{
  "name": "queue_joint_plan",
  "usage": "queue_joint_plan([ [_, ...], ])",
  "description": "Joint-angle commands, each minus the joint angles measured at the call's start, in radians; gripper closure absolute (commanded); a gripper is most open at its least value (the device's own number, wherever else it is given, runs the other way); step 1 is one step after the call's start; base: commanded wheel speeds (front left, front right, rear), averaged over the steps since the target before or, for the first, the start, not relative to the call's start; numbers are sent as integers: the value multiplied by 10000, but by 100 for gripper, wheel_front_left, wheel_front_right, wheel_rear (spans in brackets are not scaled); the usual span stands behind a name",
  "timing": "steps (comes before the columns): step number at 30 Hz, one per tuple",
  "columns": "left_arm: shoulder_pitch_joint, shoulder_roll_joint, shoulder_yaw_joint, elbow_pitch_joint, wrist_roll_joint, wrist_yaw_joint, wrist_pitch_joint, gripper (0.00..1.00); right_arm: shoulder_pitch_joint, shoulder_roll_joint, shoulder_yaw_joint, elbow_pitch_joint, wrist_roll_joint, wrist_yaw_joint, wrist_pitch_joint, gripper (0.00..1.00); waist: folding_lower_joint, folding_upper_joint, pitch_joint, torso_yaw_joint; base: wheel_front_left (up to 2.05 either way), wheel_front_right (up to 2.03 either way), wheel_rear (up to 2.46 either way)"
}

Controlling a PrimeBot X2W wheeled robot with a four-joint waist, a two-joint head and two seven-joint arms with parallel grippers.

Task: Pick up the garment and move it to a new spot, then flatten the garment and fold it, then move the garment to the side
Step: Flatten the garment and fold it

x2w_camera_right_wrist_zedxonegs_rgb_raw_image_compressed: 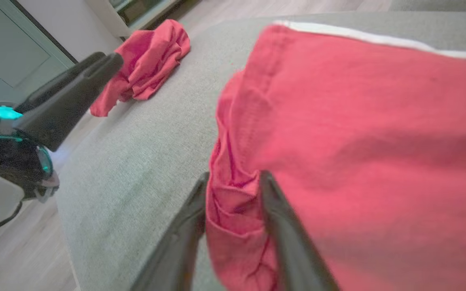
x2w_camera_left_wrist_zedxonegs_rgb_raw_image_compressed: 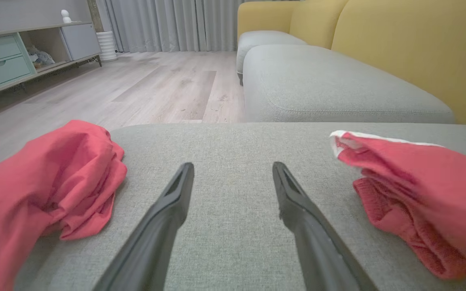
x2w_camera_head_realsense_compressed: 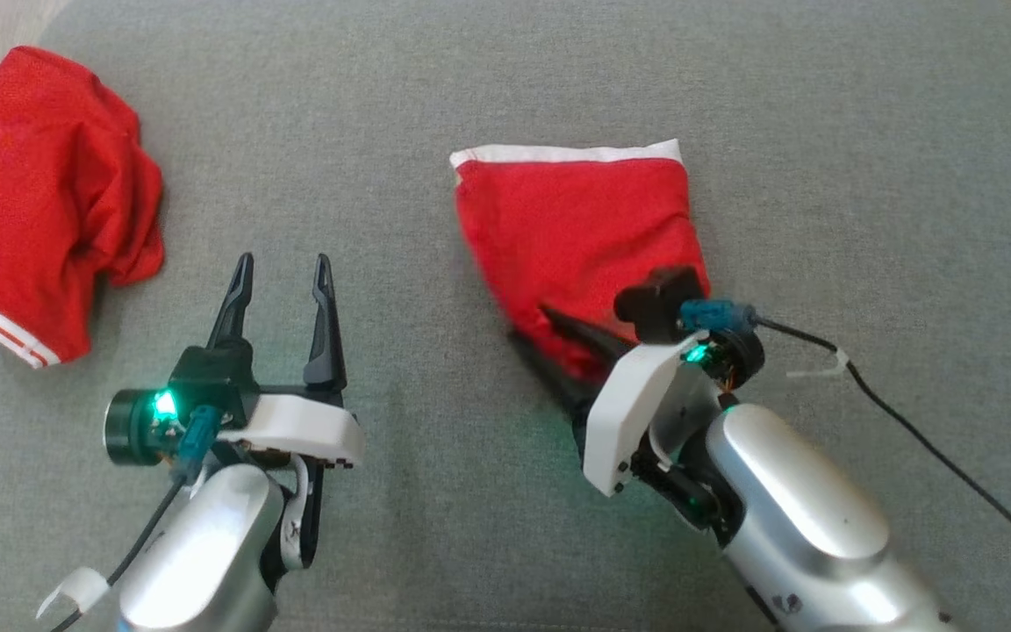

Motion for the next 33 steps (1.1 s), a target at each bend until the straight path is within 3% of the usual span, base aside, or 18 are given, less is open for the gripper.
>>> queue_joint_plan([
  [1,-284,160,313,-184,-84,14,-143,0,-166,250,210,-374,142,-7,-542,0,0,0,39,1,0,0,0],
  [5,-296,167,335,-102,-103,7,-192,0,-268,151,377,-823,245,-7,-1561,0,0,0,61,-47,0,0,0],
  [9,-292,192,360,-39,-77,51,-269,0,-403,-567,55,-1747,340,-7,-2780,0,0,0,-6,-170,0,0,0],
  [13,-233,354,397,-49,80,222,-349,0,-68,-1387,-1853,-2242,-152,-7,-3188,0,0,0,-183,-340,0,0,0],
  [18,-21,583,482,-108,166,415,-403,0,1139,-1855,-4486,-2874,-882,-7,-2880,0,0,0,-452,-510,0,0,0],
  [23,307,950,504,-347,305,654,-345,0,2499,-1603,-6008,-3860,-1534,-7,-2378,0,0,0,-799,-681,0,0,0],
  [33,1849,1744,685,-1239,44,1196,192,0,4372,-484,-6184,-5297,-2201,-7,-1482,0,0,0,-1893,-1187,0,0,0],
])
